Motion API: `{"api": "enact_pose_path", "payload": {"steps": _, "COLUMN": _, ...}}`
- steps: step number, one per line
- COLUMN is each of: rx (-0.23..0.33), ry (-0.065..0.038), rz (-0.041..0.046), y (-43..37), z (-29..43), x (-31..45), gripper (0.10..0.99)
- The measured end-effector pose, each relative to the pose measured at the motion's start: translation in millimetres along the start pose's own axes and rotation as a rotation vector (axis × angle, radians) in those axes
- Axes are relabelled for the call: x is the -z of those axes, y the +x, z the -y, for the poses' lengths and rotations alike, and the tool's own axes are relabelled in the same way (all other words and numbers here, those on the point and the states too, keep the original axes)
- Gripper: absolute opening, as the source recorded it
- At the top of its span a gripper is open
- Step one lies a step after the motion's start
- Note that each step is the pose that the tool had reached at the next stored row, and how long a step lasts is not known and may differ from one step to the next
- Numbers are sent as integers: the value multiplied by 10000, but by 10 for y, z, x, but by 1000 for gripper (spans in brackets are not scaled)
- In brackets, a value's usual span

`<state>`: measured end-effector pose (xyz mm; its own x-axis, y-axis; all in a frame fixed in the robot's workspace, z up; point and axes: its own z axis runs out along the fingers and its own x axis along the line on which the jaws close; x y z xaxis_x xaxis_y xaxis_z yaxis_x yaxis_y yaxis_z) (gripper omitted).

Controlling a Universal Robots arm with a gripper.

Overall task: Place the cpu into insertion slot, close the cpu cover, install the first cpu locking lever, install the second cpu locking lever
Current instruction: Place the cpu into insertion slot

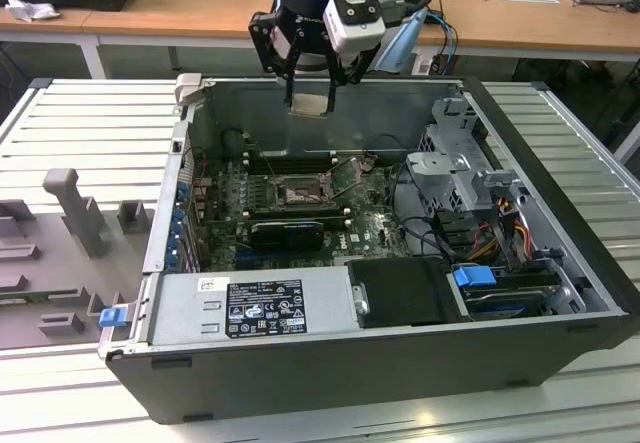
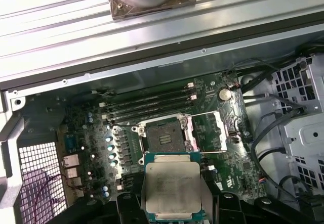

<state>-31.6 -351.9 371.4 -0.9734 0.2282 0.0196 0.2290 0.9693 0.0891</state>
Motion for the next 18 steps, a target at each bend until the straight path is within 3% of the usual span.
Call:
{"api": "enact_pose_path", "payload": {"steps": 10, "rx": -826, "ry": -15, "rz": 73, "y": 2, "z": 1, "x": -6, "gripper": 525}}
{"api": "enact_pose_path", "payload": {"steps": 18, "rx": -963, "ry": -18, "rz": 87, "y": 10, "z": 5, "x": -18, "gripper": 525}}
